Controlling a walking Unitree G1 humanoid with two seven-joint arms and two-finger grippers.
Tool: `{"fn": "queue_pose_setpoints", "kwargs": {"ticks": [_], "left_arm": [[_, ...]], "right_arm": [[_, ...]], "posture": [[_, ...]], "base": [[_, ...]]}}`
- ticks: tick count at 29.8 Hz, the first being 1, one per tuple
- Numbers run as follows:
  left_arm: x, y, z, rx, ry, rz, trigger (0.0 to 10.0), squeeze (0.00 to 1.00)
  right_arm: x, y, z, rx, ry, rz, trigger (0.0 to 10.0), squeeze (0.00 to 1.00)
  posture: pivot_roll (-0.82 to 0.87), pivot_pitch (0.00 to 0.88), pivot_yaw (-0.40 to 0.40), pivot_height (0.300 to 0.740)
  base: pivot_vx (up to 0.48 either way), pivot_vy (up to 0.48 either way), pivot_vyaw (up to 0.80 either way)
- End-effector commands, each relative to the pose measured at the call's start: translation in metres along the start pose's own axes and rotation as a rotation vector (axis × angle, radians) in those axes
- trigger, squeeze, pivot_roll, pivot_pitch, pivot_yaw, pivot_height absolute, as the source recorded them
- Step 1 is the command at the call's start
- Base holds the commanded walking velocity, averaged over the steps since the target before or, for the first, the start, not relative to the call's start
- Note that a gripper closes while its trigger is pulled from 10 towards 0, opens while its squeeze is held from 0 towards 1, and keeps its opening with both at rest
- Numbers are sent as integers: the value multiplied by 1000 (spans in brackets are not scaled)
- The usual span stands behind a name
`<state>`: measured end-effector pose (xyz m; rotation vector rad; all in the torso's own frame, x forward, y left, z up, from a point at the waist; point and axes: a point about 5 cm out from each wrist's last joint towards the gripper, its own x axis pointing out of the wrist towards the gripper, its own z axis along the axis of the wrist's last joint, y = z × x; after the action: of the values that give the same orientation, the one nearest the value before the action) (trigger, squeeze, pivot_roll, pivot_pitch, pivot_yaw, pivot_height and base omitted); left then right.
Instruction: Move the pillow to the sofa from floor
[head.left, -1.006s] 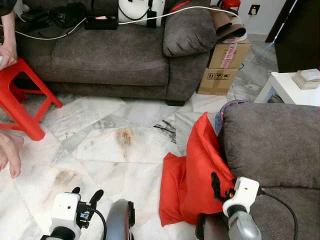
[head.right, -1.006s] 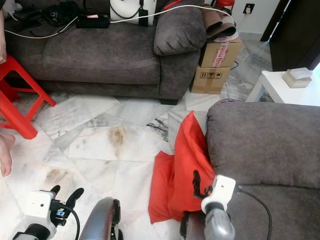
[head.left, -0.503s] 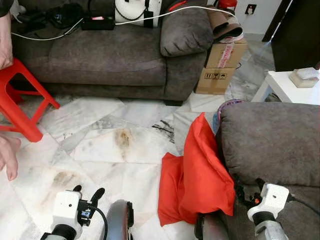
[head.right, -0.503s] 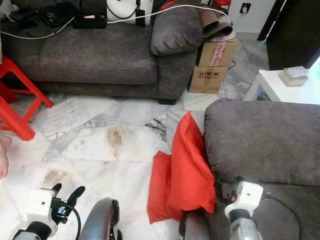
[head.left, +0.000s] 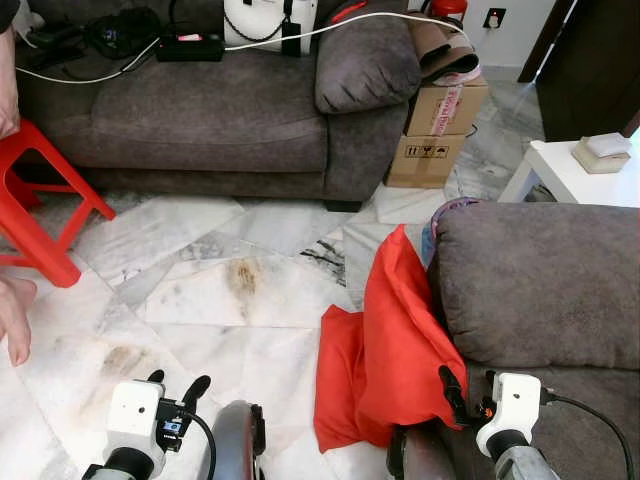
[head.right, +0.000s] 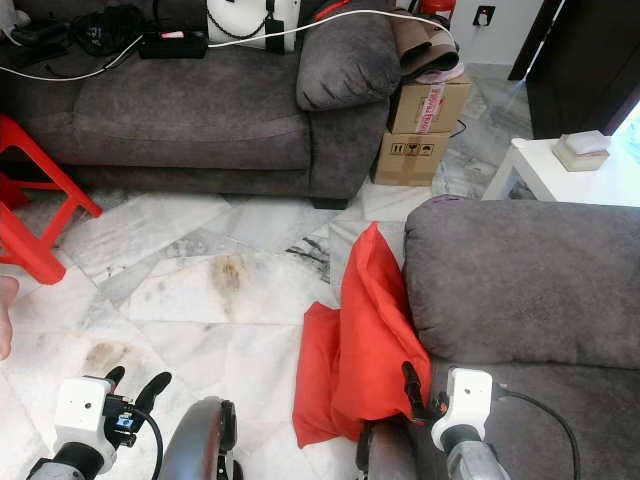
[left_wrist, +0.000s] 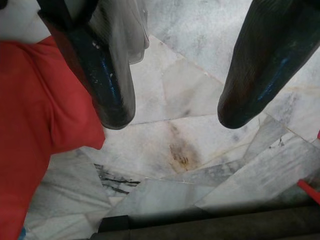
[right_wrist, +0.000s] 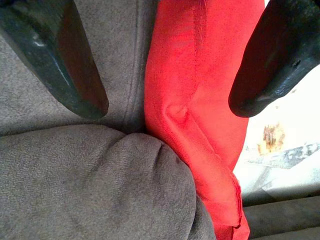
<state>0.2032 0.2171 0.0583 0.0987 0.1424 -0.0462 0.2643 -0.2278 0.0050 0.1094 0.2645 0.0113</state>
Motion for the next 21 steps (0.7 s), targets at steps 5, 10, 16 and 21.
{"fn": "queue_pose_setpoints", "kwargs": {"ticks": [5,10,16,21], "left_arm": [[-3,-2,-7,-19,28,-3,10000,0],[-3,-2,-8,-19,30,-3,10000,0],[-3,-2,-8,-19,30,-2,10000,0],[-3,-3,-8,-15,30,-5,10000,0]], "right_arm": [[-1,11,-13,-25,80,30,10000,0],[0,19,-18,-56,111,55,10000,0],[2,22,-19,-57,125,51,10000,0],[4,28,-21,-78,143,55,10000,0]], "posture": [[236,195,-15,585],[238,195,-16,585],[243,195,-18,585],[246,198,-17,585]], "base": [[0,0,0],[0,0,0],[0,0,0],[0,0,0]]}}
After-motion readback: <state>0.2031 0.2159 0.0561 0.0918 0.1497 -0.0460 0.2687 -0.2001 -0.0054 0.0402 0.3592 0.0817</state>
